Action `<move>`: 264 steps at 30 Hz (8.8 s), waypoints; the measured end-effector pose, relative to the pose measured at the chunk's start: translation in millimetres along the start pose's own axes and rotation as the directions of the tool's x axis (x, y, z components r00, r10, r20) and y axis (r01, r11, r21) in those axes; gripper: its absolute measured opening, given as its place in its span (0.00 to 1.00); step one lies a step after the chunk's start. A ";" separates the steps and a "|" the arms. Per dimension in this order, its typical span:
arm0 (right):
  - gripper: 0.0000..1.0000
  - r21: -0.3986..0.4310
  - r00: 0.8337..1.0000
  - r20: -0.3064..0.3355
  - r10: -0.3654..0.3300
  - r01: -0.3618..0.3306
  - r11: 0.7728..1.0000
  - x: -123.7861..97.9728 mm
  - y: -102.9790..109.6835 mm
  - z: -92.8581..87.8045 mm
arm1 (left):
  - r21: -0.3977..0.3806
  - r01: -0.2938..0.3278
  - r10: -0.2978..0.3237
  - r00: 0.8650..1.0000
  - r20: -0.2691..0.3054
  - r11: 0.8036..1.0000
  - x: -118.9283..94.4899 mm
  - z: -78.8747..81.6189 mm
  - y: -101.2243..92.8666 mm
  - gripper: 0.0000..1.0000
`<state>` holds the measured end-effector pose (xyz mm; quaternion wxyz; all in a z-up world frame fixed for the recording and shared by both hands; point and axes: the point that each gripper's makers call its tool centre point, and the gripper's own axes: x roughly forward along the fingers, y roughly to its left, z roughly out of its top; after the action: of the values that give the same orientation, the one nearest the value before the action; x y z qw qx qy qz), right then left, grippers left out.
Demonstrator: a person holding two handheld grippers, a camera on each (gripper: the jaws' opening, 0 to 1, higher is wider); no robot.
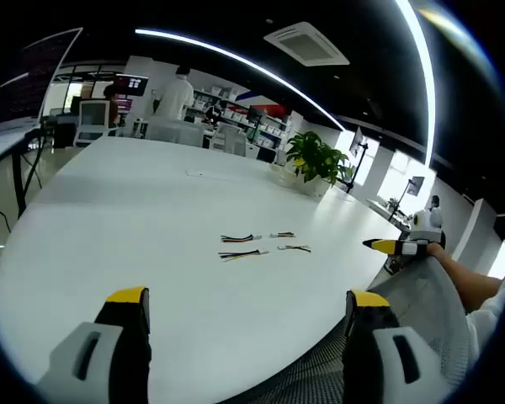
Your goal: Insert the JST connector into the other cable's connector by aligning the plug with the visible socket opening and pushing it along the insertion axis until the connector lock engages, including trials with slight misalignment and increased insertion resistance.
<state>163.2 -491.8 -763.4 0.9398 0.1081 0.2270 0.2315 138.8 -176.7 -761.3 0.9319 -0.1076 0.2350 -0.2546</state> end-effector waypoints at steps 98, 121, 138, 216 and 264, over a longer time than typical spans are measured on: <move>0.59 -0.076 0.999 -0.017 0.046 -0.047 0.996 2.8 6.5 7.9 | 0.024 0.007 -0.004 0.990 -0.139 1.000 5.3 -15.1 -0.3 0.99; 0.47 -0.377 0.924 0.050 0.379 -0.334 0.864 5.3 38.1 130.5 | 0.194 0.317 -0.340 0.936 0.097 0.928 19.4 105.4 1.0 0.96; 0.39 -0.488 0.795 -0.087 0.601 -0.559 0.670 34.2 51.5 175.8 | 0.361 0.458 -0.496 0.868 0.013 0.812 73.7 159.8 -19.6 0.92; 0.05 -0.434 0.753 -0.445 0.485 -0.654 0.619 204.5 18.5 -10.9 | 0.366 0.610 -0.535 0.792 -0.293 0.703 248.8 10.2 -28.5 0.13; 0.04 -0.505 0.705 -0.520 0.483 -0.710 0.491 196.3 50.9 -10.5 | 0.503 0.649 -0.549 0.757 -0.354 0.571 228.4 11.5 -53.8 0.00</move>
<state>293.5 -351.4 -830.8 0.7205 -0.2048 0.2179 0.6257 295.3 -341.3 -821.7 0.7516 0.1394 0.1643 -0.6234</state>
